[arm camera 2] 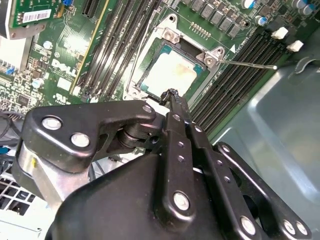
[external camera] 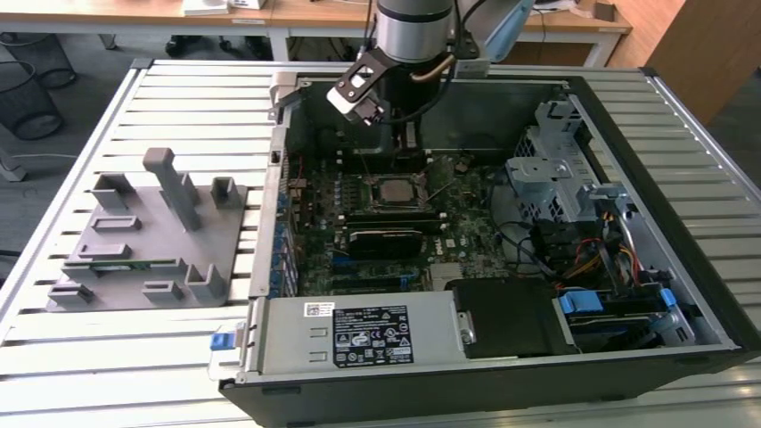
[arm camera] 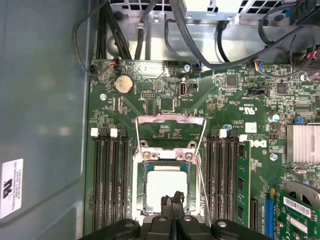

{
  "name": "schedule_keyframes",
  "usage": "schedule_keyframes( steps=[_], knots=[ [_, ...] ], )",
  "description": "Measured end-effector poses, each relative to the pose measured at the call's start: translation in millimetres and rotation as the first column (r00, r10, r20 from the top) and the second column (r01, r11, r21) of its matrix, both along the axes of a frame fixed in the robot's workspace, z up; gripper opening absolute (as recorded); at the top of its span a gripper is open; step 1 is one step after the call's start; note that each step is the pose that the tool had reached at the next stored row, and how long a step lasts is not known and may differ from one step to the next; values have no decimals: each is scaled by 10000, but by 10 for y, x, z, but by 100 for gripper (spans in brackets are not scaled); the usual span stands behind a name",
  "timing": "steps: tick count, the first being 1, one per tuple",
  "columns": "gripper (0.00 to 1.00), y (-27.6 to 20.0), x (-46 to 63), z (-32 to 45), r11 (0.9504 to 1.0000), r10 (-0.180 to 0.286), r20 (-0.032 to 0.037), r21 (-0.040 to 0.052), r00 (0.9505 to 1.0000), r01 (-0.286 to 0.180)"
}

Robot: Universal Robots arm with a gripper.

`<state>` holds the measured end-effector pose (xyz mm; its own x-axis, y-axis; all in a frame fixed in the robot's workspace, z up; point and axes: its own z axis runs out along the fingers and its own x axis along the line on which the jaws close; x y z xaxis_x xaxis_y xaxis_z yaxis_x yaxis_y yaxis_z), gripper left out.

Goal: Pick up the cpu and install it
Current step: 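Close the cpu cover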

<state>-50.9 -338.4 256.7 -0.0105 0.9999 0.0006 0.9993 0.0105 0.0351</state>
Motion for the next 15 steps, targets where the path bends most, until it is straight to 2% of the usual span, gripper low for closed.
schedule_keyframes(
  steps=[5,15],
  knots=[
    [11,0,2,27,10000,2,1,4,10000,-2],
    [11,0,121,34,10000,0,-1,3,10000,0]
  ],
)
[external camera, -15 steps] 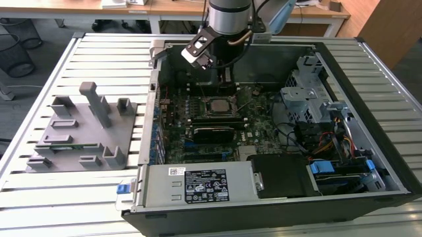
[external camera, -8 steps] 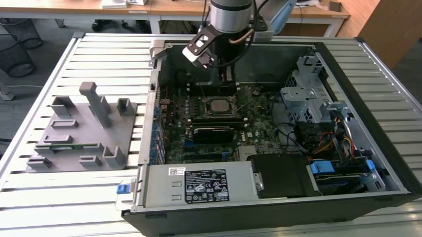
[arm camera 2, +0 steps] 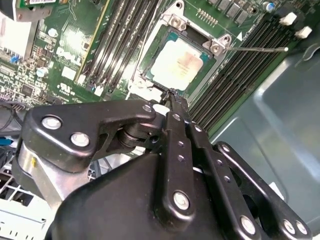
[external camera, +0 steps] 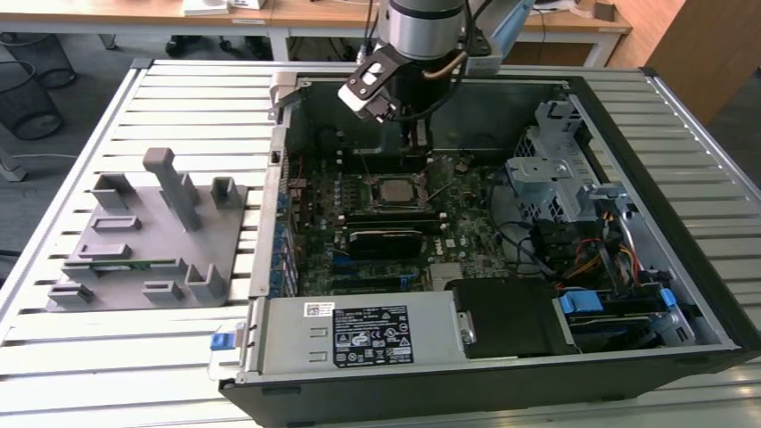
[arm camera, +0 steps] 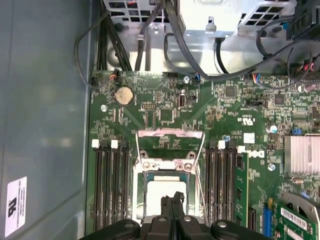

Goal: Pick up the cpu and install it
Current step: 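Close the cpu cover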

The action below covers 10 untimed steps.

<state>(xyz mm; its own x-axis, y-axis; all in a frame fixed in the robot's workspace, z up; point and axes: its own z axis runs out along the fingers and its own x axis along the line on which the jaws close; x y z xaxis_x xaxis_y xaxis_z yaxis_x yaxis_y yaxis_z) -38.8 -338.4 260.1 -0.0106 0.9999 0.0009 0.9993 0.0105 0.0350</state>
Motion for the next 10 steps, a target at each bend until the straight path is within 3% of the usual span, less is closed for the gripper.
schedule_keyframes(
  steps=[6,10],
  knots=[
    [11,0,1,103,10000,0,1,1,10000,0],
    [11,-27,2,107,10000,0,1,2,10000,0]
  ],
)
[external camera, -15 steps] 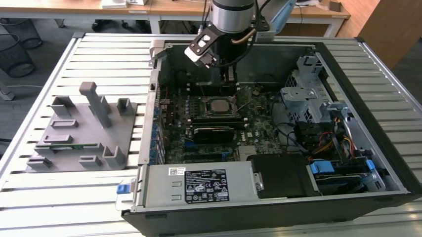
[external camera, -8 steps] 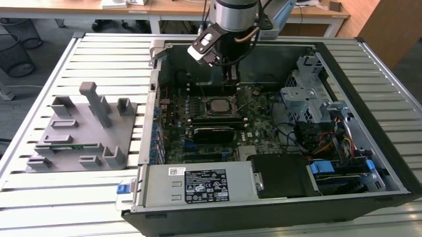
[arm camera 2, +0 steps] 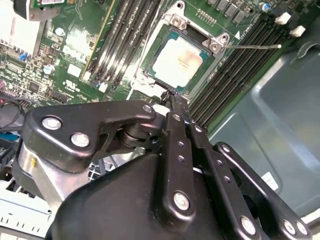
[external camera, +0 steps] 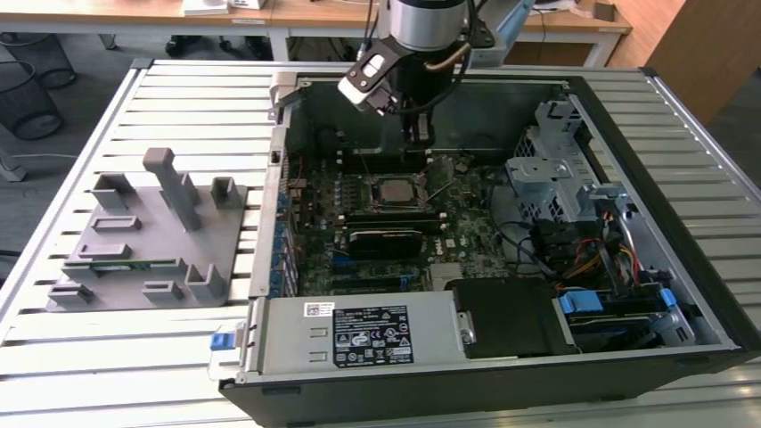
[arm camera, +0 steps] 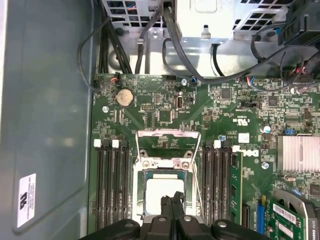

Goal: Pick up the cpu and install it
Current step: 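Close the cpu cover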

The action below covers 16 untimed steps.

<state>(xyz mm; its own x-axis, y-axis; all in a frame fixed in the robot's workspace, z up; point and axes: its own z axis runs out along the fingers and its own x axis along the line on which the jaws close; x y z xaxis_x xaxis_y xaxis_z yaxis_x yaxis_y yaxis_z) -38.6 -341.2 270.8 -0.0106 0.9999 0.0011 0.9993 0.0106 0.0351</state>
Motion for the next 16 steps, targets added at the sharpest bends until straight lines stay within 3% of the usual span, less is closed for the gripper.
schedule_keyframes(
  steps=[5,10,16],
  knots=[
    [11,-35,14,0,10000,-1,-23,0,10000,1],
    [11,-38,95,0,10000,2,-212,0,9998,-2],
    [11,-79,99,0,10000,49,-214,22,9998,-49]
  ],
)
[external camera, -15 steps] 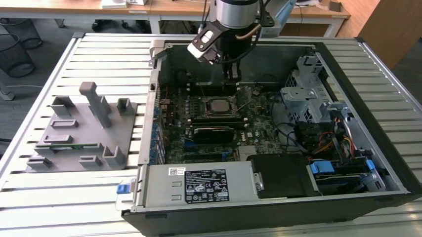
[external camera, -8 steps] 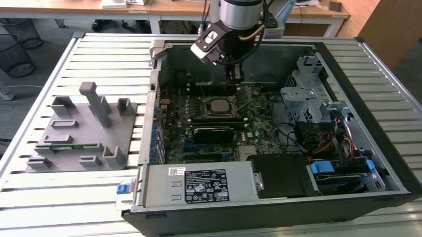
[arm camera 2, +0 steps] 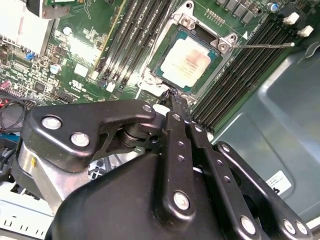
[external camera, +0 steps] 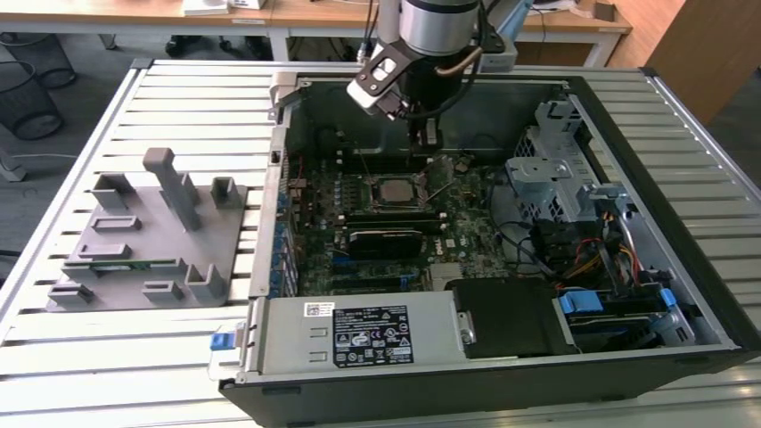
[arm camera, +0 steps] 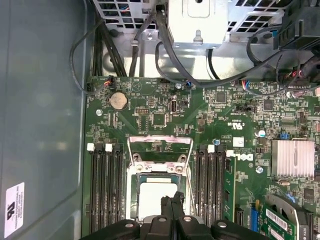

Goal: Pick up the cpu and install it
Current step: 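Close the cpu cover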

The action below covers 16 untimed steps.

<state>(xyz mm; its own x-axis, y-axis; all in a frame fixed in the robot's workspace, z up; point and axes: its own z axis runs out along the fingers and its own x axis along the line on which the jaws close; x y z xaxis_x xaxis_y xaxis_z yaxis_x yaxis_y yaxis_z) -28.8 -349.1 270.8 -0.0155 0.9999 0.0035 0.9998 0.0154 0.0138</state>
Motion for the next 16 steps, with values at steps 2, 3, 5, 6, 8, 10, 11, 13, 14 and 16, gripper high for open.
schedule_keyframes(
  steps=[2,3,5,6,8,10,11,13,14,16],
  knots=[
    [11,-21,0,0,10000,1,0,10,10000,-1],
    [11,-23,3,-1,10000,1,1,13,10000,-1],
    [11,-24,19,0,10000,1,-3,11,10000,-1],
    [11,-24,36,0,10000,1,-7,11,10000,-1],
    [11,-24,75,0,10000,1,-13,10,10000,-1],
    [11,-24,108,0,10000,0,-15,11,10000,0],
    [11,-24,123,0,10000,1,-16,11,10000,-1],
    [11,-24,148,0,10000,1,-16,11,10000,-1],
    [11,-23,160,0,10000,1,-16,11,10000,-1],
    [11,-22,180,0,10000,1,-16,11,10000,-1]
  ],
)
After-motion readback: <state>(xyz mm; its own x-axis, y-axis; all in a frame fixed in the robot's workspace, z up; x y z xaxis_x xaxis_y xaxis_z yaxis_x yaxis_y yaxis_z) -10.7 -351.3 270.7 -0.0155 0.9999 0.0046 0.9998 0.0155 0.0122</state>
